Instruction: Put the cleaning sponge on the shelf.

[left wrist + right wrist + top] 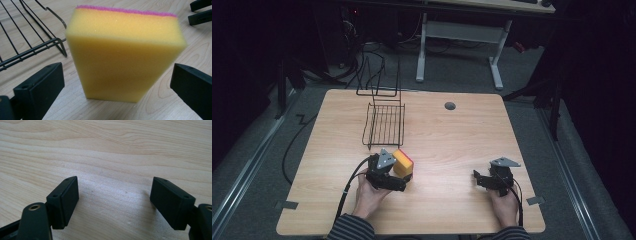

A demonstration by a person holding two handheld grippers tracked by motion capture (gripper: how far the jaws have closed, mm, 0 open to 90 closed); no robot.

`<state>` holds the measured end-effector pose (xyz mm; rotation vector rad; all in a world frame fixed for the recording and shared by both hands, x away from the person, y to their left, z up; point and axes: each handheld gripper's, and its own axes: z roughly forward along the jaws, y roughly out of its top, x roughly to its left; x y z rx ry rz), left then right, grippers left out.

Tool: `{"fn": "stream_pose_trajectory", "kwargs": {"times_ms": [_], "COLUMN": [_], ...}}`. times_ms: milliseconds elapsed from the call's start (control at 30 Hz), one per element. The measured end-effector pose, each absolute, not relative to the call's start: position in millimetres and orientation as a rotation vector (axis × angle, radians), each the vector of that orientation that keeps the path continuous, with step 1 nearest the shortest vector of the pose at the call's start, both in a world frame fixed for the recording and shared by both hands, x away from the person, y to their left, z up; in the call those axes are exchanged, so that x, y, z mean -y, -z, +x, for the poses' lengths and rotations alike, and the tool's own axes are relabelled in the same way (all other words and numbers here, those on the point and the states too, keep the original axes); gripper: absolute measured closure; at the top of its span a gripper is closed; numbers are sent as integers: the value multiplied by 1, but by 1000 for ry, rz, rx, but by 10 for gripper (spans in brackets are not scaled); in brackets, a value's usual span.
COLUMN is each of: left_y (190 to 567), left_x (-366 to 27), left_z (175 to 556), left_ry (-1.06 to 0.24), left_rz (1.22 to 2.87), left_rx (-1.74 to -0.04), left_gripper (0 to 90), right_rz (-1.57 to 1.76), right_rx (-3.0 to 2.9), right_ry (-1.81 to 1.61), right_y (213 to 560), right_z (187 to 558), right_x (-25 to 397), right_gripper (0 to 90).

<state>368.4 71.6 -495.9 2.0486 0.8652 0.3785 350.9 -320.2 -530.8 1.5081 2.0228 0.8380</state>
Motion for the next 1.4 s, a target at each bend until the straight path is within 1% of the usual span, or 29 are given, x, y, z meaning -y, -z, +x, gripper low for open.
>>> {"fn": "stream_pose_trajectory", "kwargs": {"times_ms": [700, 900, 1167, 1400], "left_y": [508, 511, 516, 517], "left_x": [-60, -58, -55, -54], "left_z": [379, 381, 382, 382], "left_ry": [-377, -380, -370, -367], "left_rz": [2085, 2090, 2099, 2104], "left_rx": [-896, -899, -888, -888], "left_gripper": [5, 43, 138, 162], "right_rz": [1509, 1509, 1508, 1508], "right_rx": [-2023, -2023, -2023, -2023], "right_ry": [-838, -838, -838, -838], "right_y": [531, 531, 531, 531], "right_z": [351, 351, 351, 351], "right_x": [320, 320, 320, 320], "right_gripper": [233, 233, 233, 233]}}
